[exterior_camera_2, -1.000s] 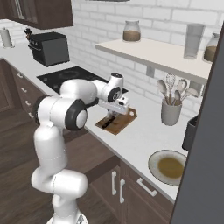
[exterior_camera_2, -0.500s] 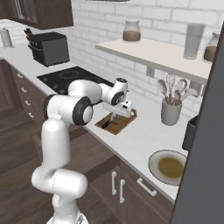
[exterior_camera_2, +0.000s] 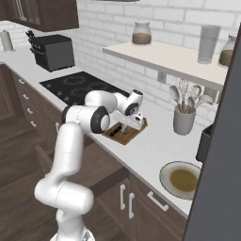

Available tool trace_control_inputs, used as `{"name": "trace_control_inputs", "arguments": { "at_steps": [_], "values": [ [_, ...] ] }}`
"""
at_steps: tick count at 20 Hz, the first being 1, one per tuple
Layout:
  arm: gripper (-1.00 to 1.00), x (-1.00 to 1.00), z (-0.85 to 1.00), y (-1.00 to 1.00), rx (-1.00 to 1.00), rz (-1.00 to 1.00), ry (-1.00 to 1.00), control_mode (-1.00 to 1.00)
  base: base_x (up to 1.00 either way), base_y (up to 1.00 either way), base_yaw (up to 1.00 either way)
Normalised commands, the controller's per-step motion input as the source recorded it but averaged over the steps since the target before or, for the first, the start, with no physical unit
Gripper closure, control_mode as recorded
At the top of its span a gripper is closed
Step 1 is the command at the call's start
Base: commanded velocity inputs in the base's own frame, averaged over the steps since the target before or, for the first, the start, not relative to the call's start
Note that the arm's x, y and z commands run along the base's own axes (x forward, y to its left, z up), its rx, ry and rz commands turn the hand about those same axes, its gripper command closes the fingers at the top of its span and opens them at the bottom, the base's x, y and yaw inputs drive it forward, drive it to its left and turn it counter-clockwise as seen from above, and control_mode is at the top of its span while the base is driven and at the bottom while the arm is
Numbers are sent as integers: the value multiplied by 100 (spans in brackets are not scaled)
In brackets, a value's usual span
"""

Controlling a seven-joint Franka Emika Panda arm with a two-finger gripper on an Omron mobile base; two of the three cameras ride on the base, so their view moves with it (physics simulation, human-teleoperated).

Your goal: Pick up the knife from the drawer and place it on the cutting board. Then place the meat from the plate to the cutting board.

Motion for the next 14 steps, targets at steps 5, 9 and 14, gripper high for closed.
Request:
{"name": "trace_control_inputs", "arguments": {
  "at_steps": [5, 9, 14],
  "values": [
    [-100, 39, 6, -8, 0, 0, 0, -100, 0, 0, 0],
    [-100, 11, 21, -7, 0, 0, 0, -100, 0, 0, 0],
    [-100, -11, 56, -1, 0, 0, -5, -100, 0, 0, 0]
  ]
}}
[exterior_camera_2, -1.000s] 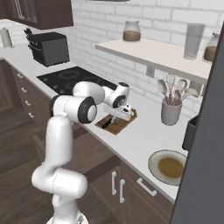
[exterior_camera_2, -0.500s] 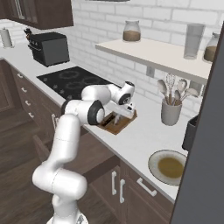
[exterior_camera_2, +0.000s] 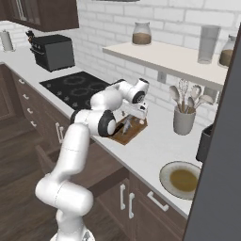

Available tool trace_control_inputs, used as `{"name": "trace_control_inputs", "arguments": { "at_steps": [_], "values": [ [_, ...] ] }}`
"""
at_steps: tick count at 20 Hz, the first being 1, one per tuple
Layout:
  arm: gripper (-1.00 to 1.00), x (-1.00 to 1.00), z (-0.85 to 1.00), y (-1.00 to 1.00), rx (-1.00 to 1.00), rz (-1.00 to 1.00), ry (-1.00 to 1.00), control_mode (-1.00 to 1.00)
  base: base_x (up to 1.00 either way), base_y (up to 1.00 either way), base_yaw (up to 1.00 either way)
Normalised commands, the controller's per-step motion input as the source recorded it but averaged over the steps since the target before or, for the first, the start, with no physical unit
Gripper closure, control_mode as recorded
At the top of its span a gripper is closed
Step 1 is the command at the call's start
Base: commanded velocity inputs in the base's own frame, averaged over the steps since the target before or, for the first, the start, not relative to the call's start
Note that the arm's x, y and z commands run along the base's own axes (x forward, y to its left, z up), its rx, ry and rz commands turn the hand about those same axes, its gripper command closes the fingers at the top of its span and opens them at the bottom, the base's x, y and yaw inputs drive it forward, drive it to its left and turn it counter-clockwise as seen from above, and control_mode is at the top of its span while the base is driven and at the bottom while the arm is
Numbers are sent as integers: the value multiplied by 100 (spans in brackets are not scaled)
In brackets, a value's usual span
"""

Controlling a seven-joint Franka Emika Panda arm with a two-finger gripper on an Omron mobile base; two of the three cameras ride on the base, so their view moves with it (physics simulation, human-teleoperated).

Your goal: Pick up the knife from the drawer and place it on the cutting board. Then place the meat from the plate to the cutting board.

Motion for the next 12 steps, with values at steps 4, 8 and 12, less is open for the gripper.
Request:
{"name": "trace_control_inputs", "arguments": {
  "at_steps": [4, 8, 12],
  "values": [
    [-100, -67, 86, 1, 0, 4, -10, -100, 0, 0, 0],
    [-100, -100, 49, 26, 6, 2, -12, -100, 0, 0, 0],
    [-100, -100, 2, 70, 3, 0, -22, -100, 0, 0, 0]
  ]
}}
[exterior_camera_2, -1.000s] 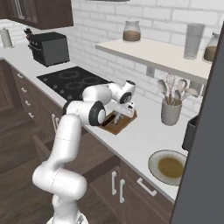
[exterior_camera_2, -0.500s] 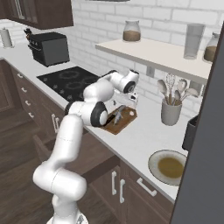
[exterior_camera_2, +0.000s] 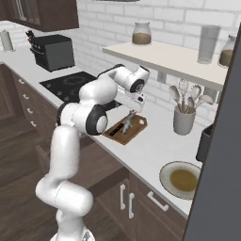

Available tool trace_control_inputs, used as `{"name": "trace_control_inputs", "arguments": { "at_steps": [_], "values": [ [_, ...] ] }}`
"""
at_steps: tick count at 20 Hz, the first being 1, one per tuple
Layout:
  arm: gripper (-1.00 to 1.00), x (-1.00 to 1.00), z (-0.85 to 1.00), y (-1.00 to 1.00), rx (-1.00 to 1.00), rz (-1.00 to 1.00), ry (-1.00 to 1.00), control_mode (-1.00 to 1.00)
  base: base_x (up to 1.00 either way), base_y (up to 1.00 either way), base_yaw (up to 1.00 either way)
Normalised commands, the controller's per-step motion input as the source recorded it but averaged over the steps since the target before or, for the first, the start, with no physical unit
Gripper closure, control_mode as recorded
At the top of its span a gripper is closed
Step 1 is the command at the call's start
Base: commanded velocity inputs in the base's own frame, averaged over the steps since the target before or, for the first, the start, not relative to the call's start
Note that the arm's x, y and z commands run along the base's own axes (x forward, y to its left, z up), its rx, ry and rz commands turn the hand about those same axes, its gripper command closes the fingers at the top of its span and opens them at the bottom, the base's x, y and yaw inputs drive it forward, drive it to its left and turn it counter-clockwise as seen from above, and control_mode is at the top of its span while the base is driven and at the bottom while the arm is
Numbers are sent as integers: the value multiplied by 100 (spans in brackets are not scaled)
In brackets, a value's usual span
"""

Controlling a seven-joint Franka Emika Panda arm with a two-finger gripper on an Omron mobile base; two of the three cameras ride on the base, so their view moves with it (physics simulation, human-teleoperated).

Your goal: Pick up the knife from the drawer and place it on the cutting board. Then place the meat from the plate to the cutting board.

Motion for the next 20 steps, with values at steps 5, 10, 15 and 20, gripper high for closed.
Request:
{"name": "trace_control_inputs", "arguments": {
  "at_steps": [5, 10, 15, 20],
  "values": [
    [-100, -100, -12, 97, 0, 0, -23, -100, 0, 0, 0],
    [-100, -100, 12, 76, -3, 0, -28, -100, 0, 0, 0],
    [-100, -100, 62, 18, 0, 0, -26, -100, 0, 0, 0],
    [-100, -97, 93, 1, 0, 0, -20, -100, 0, 0, 0]
  ]
}}
